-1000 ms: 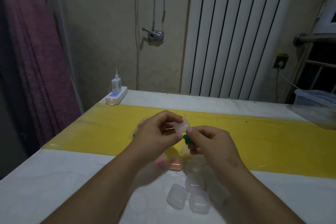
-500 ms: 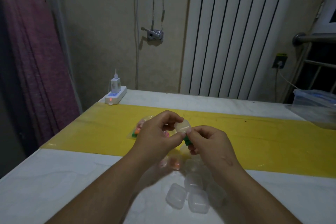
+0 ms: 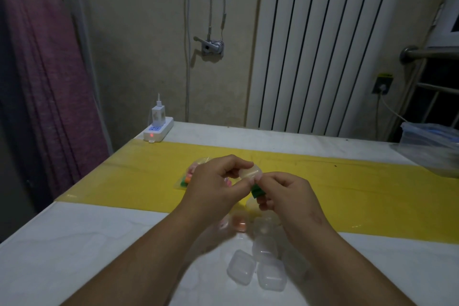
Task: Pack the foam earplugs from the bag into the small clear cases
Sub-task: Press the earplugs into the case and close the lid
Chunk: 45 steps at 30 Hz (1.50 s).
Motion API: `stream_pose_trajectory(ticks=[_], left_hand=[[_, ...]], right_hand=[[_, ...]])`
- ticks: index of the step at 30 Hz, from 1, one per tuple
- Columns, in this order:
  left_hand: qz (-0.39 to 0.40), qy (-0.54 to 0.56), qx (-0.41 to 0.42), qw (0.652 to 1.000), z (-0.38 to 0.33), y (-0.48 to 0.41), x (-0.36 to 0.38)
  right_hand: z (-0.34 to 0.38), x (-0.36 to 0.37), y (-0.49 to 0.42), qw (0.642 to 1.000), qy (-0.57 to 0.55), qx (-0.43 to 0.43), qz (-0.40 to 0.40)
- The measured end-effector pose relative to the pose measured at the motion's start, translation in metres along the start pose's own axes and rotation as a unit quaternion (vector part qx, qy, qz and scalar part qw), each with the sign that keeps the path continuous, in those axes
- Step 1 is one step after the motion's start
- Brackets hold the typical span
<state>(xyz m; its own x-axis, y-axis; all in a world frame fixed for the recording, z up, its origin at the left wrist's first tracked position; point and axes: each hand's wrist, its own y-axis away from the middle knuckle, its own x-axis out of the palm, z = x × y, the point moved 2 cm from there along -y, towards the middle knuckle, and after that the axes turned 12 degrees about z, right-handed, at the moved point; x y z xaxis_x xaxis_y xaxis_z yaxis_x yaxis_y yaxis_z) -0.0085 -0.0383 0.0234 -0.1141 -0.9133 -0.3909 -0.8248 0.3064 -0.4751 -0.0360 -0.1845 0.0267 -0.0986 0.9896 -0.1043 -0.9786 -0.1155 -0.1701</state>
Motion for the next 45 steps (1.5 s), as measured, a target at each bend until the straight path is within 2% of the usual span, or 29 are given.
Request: stream_pose_trajectory(ticks=[5, 9, 11, 14, 18, 23, 31, 33, 36, 38, 45], left_hand=[[0.024, -0.004, 0.007, 1.000, -0.001, -0.003, 0.003], [0.075, 0.013, 0.011, 0.997, -0.003, -0.002, 0.003], [0.050, 0.035, -0.007, 0.998, -0.003, -0.002, 0.002], [0.020, 0.069, -0.040, 0.997, 0.000, -0.003, -0.001], [0.024, 0.056, -0.019, 0.998, 0.000, -0.002, 0.003], [0.035, -0.002, -0.011, 0.999, 0.003, -0.002, 0.002], [0.025, -0.032, -0.010, 0.999, 0.004, -0.003, 0.003], [0.014, 0.003, -0.023, 1.000, 0.002, -0.004, 0.003], [-0.031, 0.128, -0.060, 0.989, 0.004, -0.006, -0.003], [-0.035, 0.155, -0.078, 0.984, 0.004, -0.006, -0.005], [-0.016, 0.097, -0.095, 0.991, 0.010, -0.005, -0.003]], right_hand=[[0.000, -0.003, -0.001, 0.999, 0.033, -0.006, -0.031], [0.001, -0.009, -0.002, 0.993, 0.110, -0.047, -0.012], [0.000, -0.013, -0.003, 0.994, 0.091, -0.047, -0.023], [-0.003, -0.014, -0.005, 1.000, 0.008, -0.003, -0.027], [-0.005, -0.006, -0.004, 0.998, -0.045, 0.029, 0.043], [-0.009, -0.007, -0.006, 0.999, -0.026, 0.024, 0.042], [-0.008, -0.008, -0.006, 0.999, 0.017, 0.019, 0.027], [-0.009, -0.008, -0.006, 0.999, 0.029, 0.025, 0.007], [-0.012, -0.008, -0.005, 0.999, 0.026, 0.042, -0.002], [-0.012, -0.009, -0.005, 0.999, 0.023, 0.042, 0.006], [-0.009, -0.011, -0.005, 0.979, 0.203, 0.015, -0.012]])
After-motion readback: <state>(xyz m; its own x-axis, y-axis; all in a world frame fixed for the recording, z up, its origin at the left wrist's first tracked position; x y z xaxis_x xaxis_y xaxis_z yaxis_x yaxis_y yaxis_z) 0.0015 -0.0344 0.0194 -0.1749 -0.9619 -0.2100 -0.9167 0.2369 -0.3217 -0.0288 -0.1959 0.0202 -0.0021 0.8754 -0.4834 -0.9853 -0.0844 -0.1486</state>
